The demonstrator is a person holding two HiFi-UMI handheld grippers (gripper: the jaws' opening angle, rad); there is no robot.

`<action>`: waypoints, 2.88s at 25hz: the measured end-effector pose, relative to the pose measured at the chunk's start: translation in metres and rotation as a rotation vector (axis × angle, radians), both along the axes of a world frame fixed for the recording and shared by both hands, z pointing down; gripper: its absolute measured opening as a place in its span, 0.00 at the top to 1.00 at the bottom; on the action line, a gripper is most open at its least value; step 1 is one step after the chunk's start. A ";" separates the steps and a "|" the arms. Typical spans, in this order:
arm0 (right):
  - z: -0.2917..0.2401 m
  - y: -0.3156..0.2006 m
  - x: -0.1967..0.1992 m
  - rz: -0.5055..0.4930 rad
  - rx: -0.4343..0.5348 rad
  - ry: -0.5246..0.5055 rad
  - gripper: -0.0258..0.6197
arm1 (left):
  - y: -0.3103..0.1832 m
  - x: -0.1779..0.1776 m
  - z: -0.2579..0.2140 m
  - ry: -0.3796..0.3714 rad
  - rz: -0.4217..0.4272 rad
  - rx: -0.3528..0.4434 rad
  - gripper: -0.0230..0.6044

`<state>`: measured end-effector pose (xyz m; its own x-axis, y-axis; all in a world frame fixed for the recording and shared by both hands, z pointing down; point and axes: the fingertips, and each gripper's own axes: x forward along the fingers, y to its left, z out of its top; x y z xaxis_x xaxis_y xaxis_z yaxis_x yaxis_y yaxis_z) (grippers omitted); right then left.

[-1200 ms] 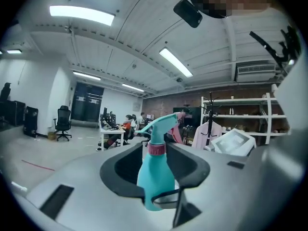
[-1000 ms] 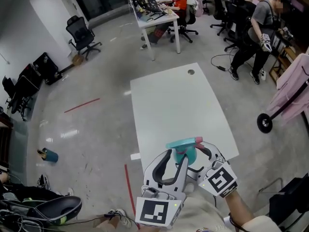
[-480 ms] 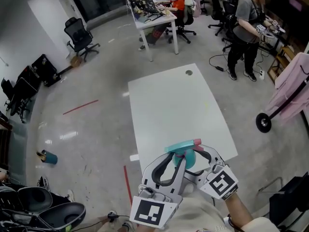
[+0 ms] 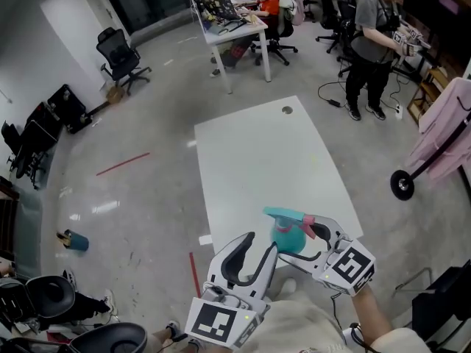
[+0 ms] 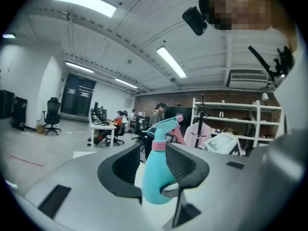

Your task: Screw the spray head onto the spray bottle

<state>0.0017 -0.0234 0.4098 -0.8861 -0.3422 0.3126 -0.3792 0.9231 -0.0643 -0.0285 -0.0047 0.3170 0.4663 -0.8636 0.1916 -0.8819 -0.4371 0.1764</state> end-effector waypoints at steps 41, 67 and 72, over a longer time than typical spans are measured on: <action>-0.007 0.001 -0.006 0.012 0.040 -0.130 0.42 | 0.001 -0.020 0.014 -0.077 -0.069 0.048 0.78; 0.150 -0.106 0.015 0.291 0.013 -0.013 0.42 | -0.002 -0.022 0.068 -0.121 -0.125 -0.005 0.96; 0.229 -0.143 0.004 0.349 -0.032 0.080 0.42 | -0.009 -0.021 0.072 -0.127 -0.126 0.013 0.96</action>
<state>0.0055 -0.1668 0.6393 -0.6898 -0.6089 0.3916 -0.6763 0.7350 -0.0485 -0.0491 -0.0136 0.3886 0.3271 -0.9164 0.2308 -0.9447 -0.3232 0.0554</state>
